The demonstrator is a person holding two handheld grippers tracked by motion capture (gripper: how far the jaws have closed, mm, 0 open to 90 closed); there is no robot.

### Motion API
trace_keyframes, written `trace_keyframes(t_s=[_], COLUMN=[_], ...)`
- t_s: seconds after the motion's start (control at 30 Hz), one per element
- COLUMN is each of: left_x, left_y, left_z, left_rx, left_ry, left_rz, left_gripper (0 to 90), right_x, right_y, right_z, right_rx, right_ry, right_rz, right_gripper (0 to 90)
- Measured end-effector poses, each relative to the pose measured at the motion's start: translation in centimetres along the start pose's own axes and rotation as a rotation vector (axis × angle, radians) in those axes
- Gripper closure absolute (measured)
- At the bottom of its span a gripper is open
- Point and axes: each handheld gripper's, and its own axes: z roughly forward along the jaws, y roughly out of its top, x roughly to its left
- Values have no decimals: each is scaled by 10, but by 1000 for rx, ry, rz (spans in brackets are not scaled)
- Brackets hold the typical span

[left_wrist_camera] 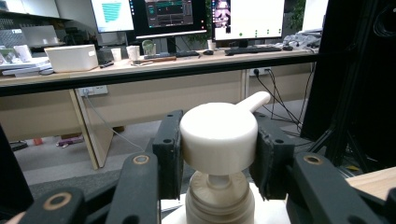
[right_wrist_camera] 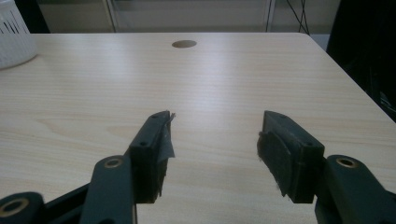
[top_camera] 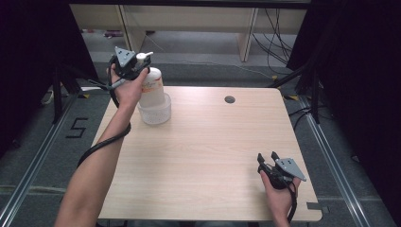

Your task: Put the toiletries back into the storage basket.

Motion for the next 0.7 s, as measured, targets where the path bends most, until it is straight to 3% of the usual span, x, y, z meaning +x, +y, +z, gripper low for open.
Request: trace_keyframes(t_s=[0.7], left_x=[-2], left_y=[-20], left_z=[8], left_rx=[48], left_ry=[-3], left_rz=[1], left_gripper=[586], right_x=[0], right_y=[0], right_z=[1], right_rx=[2], right_ry=[11], right_rz=[-5], right_gripper=[438])
